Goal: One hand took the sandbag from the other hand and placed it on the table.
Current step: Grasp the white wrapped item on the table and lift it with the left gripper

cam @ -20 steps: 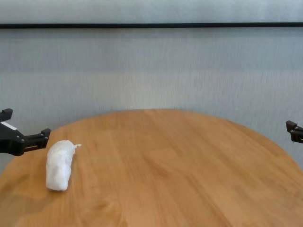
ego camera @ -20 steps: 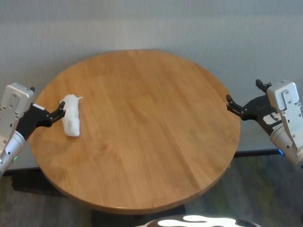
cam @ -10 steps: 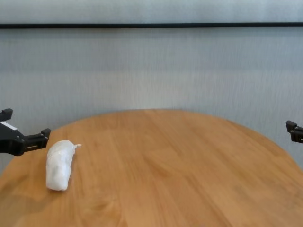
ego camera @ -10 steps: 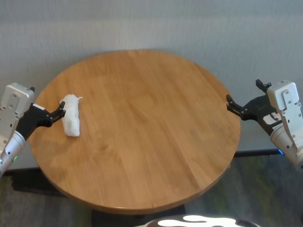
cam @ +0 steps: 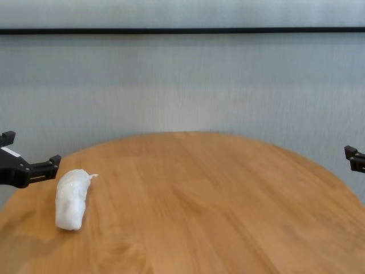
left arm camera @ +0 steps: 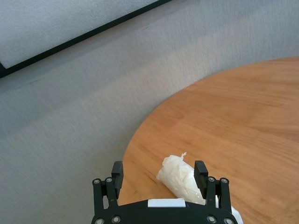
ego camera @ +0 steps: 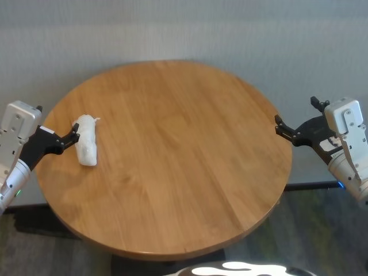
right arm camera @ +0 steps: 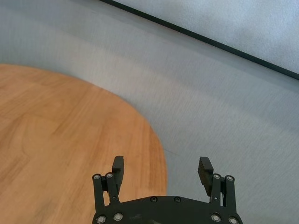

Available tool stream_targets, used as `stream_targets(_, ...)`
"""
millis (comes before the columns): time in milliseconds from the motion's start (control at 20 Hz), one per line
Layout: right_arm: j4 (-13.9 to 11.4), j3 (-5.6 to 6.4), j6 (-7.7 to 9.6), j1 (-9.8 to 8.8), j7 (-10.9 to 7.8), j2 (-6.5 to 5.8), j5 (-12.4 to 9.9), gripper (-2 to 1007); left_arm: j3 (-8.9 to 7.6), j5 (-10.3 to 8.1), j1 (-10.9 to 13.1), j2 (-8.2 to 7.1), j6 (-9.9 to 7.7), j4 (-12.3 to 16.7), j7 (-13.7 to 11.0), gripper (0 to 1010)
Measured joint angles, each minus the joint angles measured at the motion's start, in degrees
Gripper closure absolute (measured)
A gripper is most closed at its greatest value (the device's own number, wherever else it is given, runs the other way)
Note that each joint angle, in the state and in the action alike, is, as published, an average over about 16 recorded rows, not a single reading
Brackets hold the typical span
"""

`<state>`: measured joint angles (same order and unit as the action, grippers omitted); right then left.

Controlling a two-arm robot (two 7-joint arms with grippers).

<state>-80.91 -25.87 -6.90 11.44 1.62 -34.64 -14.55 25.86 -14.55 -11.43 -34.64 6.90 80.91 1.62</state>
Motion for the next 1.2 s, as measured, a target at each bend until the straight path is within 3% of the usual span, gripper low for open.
stream_targets(900, 0.0, 0.0, 0.0, 0.0, 0.0, 0.0, 0.0, 4, -0.18, 0.15, 0.12, 0.17, -0.14, -0.05, -0.38, 10)
stream_targets(1200, 0.0, 0.0, 0.0, 0.0, 0.0, 0.0, 0.0, 4, -1.06, -1.1, 0.24, 0.71, -1.63, 0.21, -2.08, 10)
